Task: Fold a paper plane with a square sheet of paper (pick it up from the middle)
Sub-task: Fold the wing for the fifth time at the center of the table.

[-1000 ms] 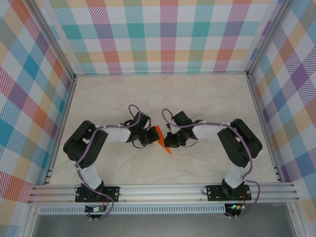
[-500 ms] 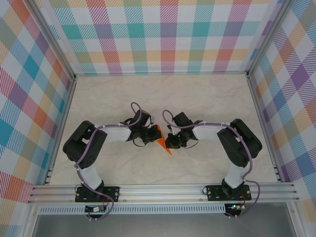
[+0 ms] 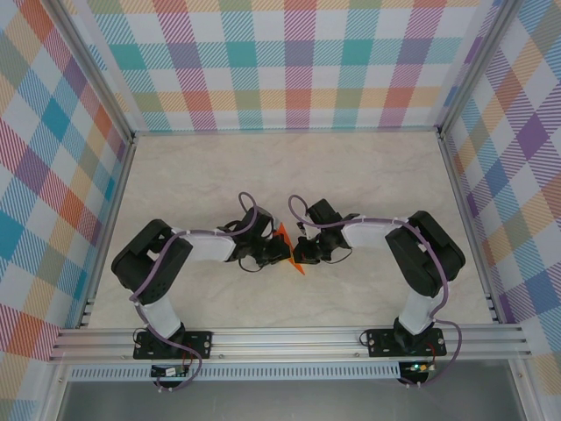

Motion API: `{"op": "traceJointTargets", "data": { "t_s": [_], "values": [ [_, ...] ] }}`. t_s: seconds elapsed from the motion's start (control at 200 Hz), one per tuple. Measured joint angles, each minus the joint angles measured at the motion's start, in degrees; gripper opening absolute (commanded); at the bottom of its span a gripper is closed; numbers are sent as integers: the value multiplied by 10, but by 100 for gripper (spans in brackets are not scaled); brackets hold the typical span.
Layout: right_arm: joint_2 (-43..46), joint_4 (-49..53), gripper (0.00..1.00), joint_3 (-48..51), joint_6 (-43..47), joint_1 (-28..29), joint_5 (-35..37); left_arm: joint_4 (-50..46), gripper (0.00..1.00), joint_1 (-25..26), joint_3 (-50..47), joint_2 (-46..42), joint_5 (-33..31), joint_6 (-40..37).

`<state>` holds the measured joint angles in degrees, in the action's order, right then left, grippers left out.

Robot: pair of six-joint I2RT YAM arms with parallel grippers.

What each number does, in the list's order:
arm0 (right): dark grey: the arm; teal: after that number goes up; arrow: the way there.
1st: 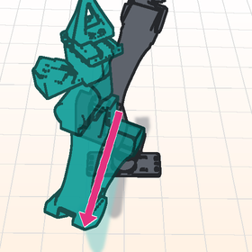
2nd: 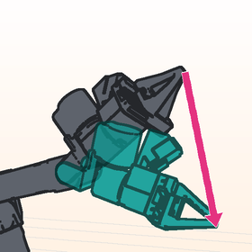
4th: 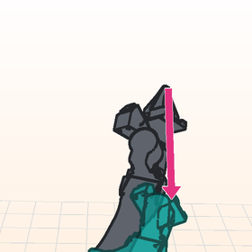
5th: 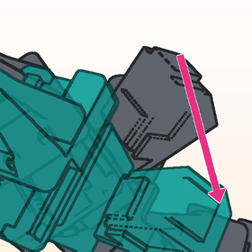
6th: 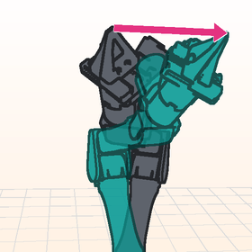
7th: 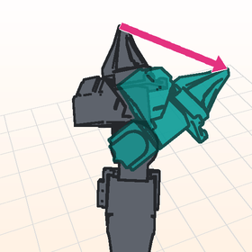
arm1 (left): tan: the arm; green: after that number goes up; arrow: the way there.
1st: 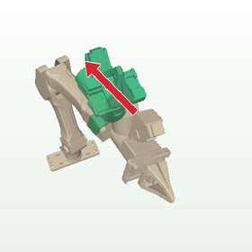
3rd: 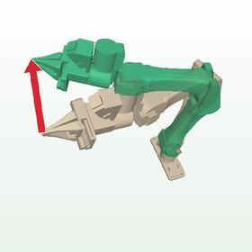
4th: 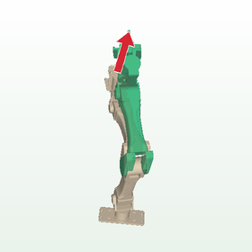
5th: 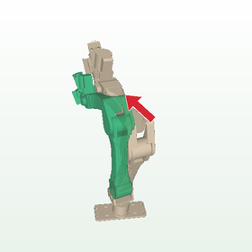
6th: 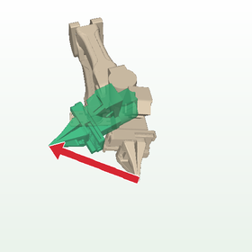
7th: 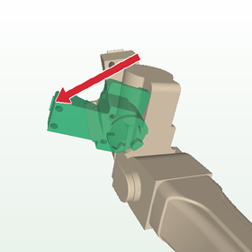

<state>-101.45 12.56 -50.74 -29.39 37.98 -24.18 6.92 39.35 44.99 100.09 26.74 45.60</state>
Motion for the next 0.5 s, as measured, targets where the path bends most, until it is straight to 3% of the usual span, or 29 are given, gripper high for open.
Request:
{"op": "traceJointTargets", "data": {
  "t_s": [0.5],
  "values": [
    [16, 8, 7, 0, 0, 0, -1, 6, 0, 0, 1, 11, -5, 2]
  ]
}}
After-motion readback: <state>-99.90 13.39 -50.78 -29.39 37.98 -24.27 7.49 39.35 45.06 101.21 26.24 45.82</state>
